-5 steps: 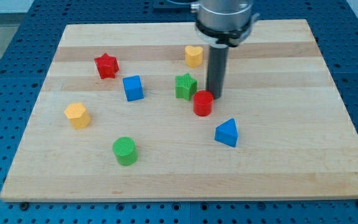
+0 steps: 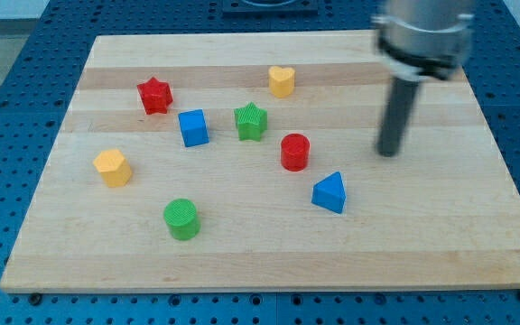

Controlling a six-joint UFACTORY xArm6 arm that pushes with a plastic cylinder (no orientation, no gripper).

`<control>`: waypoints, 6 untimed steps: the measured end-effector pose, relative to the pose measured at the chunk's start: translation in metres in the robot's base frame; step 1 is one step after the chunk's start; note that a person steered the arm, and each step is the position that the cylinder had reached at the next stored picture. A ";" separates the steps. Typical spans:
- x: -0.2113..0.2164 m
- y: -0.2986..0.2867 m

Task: Slightly push the red circle towards center of the board

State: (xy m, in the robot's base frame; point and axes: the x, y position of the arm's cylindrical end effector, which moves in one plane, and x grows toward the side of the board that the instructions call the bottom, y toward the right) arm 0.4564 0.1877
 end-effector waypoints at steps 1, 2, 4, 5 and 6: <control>0.088 -0.009; 0.096 -0.059; 0.083 -0.129; 0.055 -0.131; 0.026 -0.131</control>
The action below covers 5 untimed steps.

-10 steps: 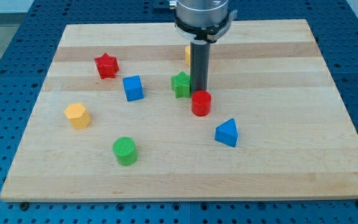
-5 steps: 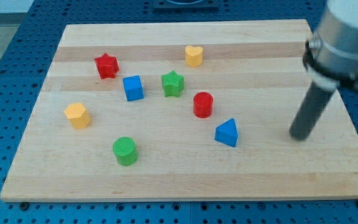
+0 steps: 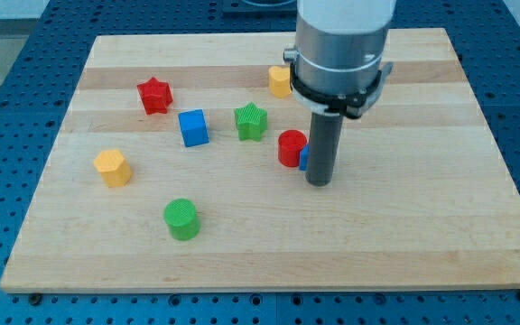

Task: Slightly push the red circle towards center of the board

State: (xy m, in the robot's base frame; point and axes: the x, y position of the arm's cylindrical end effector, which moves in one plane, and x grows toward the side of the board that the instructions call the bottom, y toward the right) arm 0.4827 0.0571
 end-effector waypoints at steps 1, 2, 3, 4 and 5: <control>-0.013 -0.028; -0.023 -0.041; -0.038 -0.037; -0.046 -0.042; -0.028 -0.042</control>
